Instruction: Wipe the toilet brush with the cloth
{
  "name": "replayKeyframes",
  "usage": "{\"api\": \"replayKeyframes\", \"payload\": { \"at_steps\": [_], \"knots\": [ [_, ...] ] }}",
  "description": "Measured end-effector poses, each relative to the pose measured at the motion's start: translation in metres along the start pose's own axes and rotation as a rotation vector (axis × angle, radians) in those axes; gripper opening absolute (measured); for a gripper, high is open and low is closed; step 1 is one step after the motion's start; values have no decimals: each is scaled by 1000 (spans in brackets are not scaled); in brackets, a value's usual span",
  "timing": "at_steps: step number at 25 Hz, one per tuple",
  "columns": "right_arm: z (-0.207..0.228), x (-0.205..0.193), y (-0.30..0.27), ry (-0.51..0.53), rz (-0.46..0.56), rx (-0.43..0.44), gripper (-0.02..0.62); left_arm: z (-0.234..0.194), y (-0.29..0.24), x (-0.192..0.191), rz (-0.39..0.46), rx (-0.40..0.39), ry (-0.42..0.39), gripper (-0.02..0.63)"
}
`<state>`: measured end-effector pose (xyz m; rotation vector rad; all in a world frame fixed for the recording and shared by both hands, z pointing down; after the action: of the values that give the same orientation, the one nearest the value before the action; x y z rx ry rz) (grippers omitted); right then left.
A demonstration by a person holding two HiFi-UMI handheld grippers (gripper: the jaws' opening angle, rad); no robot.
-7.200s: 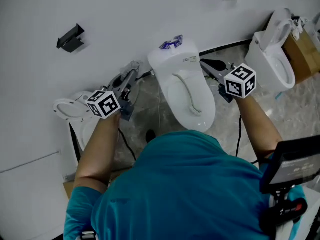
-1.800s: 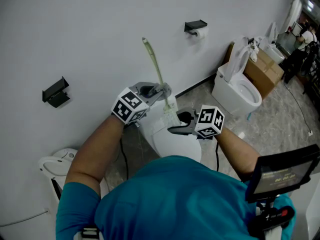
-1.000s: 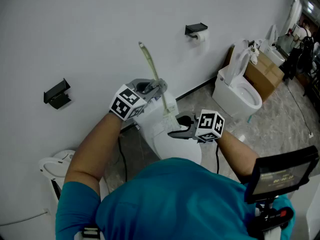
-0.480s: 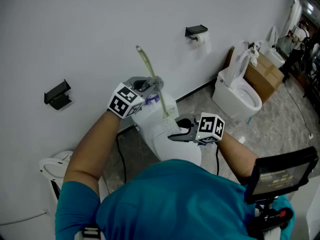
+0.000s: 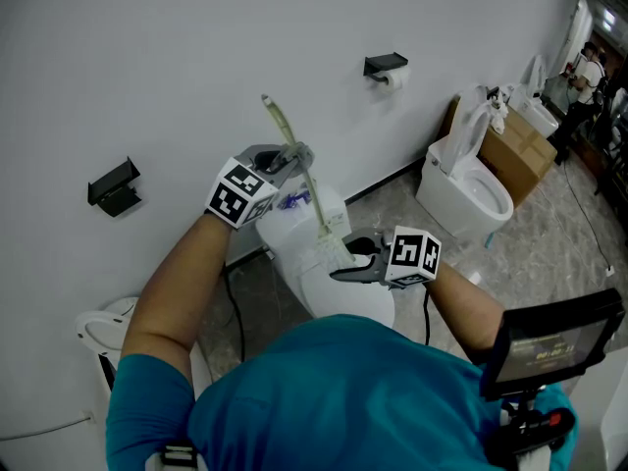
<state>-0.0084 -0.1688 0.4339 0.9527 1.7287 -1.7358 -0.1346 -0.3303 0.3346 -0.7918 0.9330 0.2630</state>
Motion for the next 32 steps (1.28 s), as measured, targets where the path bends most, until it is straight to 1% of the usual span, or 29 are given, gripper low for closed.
{"api": "replayKeyframes", "payload": {
  "at_steps": [11, 23, 32],
  "knots": [
    [-5, 1, 2, 44, 2, 4, 166, -26, 13, 2, 2, 69, -2, 49],
    [-7, 1, 2, 59, 12, 4, 164, -49, 19, 2, -25, 163, -60, 48],
    [-6, 2, 3, 68, 17, 5, 163, -70, 24, 8, -70, 233, -129, 48]
  ]
}}
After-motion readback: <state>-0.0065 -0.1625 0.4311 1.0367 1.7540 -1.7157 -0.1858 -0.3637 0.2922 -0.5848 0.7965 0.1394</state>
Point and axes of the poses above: the fingertips, and each gripper's own axes: y backward along the fingers, z to its right, x out of its top, the point moved 4 cm from there along y, backward along the fingers, and after that the axes turned 12 degrees about -z, right-handed, at the moved point
